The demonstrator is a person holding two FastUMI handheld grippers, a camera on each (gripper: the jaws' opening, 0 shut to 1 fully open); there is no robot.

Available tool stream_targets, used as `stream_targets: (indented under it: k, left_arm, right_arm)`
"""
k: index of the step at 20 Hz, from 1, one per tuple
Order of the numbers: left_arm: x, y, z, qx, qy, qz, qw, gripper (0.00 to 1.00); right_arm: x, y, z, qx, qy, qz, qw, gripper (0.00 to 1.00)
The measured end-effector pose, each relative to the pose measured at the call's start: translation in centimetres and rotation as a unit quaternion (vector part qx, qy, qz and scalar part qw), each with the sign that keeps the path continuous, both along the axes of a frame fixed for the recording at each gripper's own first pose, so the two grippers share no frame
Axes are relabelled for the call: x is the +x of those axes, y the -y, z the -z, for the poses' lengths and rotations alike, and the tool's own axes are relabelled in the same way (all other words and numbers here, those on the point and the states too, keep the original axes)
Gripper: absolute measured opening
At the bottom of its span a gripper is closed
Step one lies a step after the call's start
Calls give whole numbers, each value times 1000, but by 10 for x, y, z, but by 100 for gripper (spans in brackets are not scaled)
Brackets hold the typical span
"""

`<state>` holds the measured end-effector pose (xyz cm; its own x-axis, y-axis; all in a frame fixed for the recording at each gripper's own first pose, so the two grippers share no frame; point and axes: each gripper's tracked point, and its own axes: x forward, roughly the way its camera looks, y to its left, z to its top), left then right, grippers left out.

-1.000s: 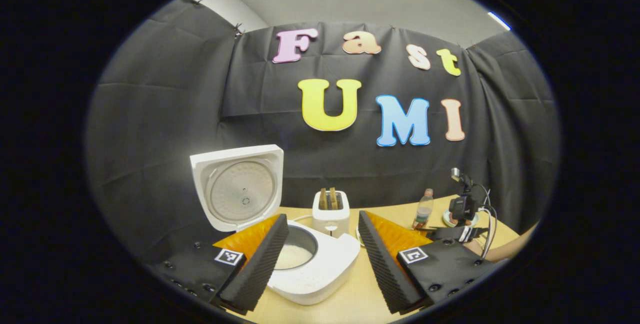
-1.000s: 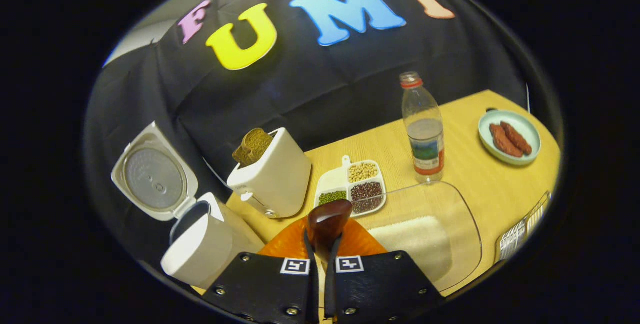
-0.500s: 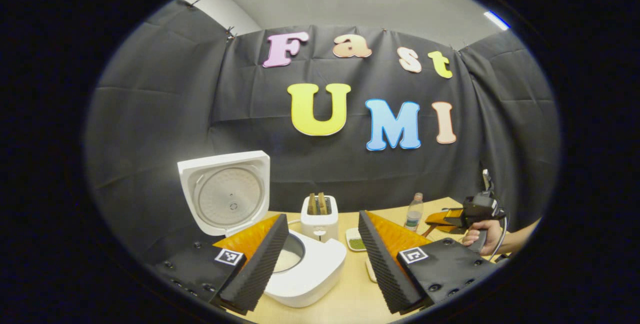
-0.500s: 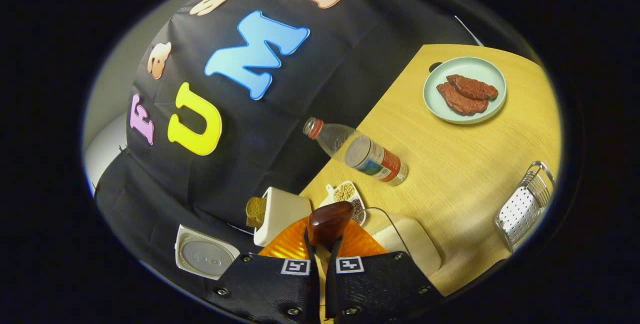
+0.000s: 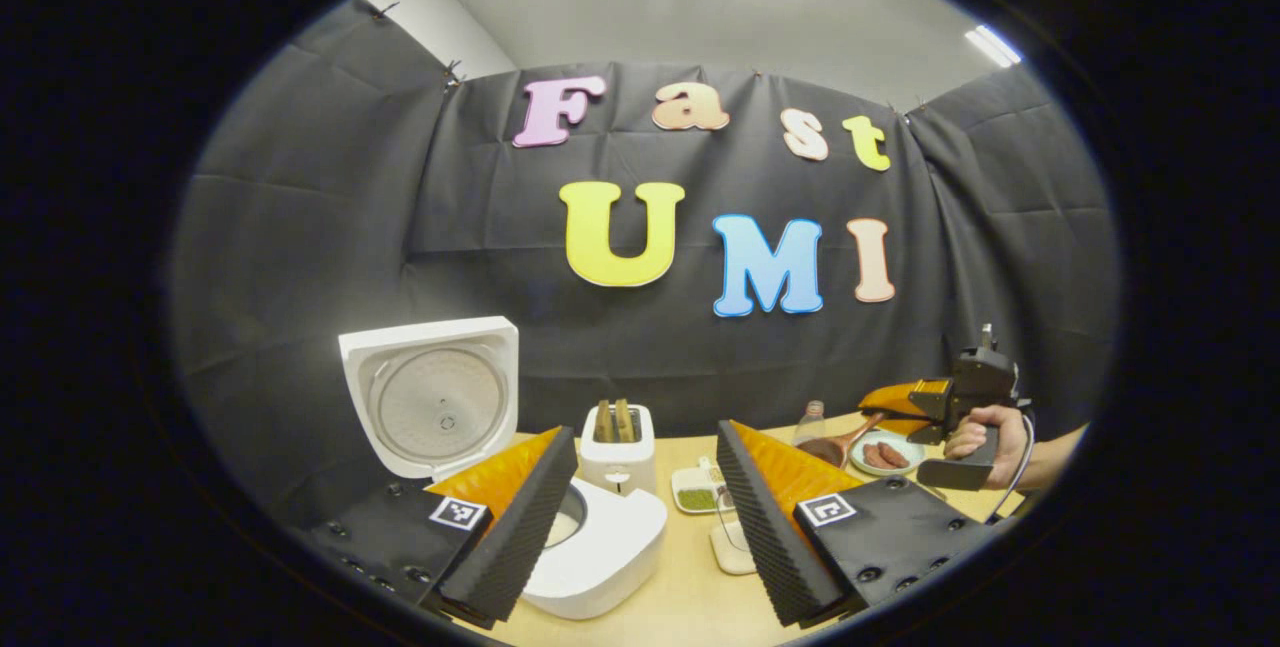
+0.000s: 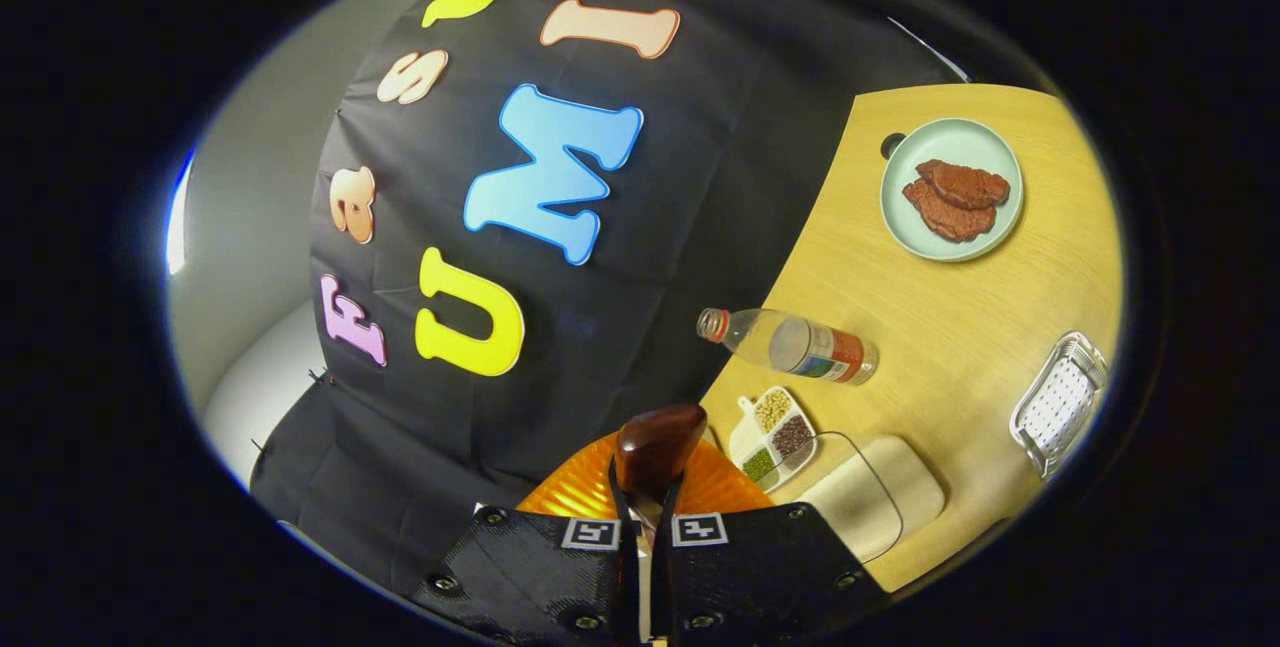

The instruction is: Close the left gripper, press the button to open the rice cooker; take a wooden spoon from the chopstick holder with the right hand, scoop a spoonful of rice and pour it into the rice cooker, then put the wooden spoon back into the chopstick holder.

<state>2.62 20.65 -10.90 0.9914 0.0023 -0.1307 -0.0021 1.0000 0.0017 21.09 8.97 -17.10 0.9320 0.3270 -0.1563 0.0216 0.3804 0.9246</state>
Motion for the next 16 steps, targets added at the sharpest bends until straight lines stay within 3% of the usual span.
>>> stream_targets:
  k: [7,16]
  left_arm:
    - [-18,-13,-4,-2,11,2,1000,96]
    - [-43,-63,-4,-3,18,-18,1000,97]
  right_arm:
    - [-5,-49,-35,21,28,-35,999,4]
    - [2,-121,-58,10,47,-76,996,5]
